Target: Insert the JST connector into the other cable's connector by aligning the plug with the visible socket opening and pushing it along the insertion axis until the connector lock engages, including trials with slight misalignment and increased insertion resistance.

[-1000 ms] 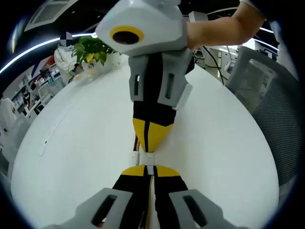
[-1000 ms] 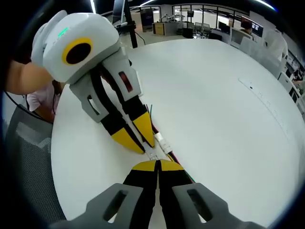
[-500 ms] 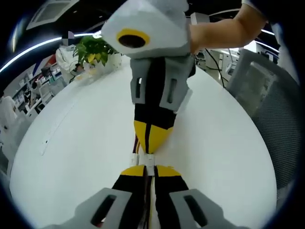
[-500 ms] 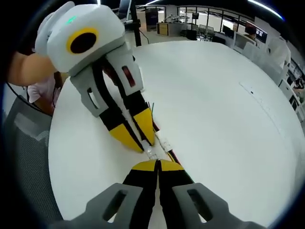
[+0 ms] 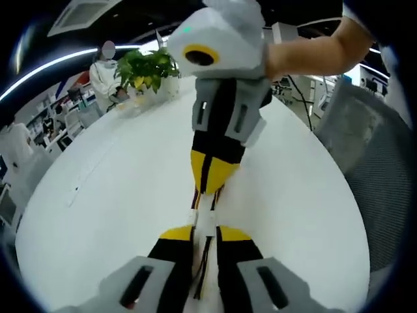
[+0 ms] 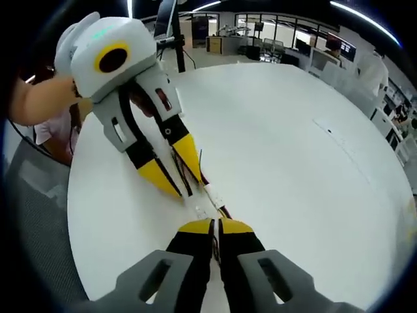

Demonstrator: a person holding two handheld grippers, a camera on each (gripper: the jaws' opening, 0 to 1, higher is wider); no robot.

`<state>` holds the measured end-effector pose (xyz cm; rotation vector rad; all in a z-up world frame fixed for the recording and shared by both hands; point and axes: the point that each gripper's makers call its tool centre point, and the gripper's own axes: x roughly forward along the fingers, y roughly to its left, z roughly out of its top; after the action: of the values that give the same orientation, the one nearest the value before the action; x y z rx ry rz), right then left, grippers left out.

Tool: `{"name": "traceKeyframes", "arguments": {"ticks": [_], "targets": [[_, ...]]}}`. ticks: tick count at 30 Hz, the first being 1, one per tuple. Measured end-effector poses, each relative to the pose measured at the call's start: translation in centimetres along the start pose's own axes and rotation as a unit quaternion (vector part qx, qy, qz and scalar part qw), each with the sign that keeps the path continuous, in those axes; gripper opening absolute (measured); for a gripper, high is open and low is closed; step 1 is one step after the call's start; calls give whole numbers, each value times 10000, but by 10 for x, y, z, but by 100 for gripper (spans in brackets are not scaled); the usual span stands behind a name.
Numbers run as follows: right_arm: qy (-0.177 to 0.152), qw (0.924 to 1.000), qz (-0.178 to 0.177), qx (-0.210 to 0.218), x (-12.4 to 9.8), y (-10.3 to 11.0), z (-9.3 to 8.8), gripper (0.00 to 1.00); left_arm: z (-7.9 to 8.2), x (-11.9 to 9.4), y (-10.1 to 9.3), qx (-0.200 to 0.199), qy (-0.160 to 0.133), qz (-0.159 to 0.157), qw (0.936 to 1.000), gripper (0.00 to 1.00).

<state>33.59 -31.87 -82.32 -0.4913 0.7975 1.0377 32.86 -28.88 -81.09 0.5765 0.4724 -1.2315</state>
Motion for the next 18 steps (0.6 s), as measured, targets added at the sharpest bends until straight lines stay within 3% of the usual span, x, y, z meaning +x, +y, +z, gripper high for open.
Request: {"name": "traceKeyframes", "arguments": {"ticks": [7, 10, 18], "targets": [[-153, 9996, -239, 42, -24, 3, 5, 1, 2, -29, -1, -128, 9, 293, 9995, 10], [-284, 9990, -353, 19, -39, 5, 8, 1, 9, -40, -1, -145, -150, 441, 9988, 11], [-551, 9970, -519, 160, -63, 15, 6, 1, 16, -62, -16, -209, -256, 678, 9972, 12]]}}
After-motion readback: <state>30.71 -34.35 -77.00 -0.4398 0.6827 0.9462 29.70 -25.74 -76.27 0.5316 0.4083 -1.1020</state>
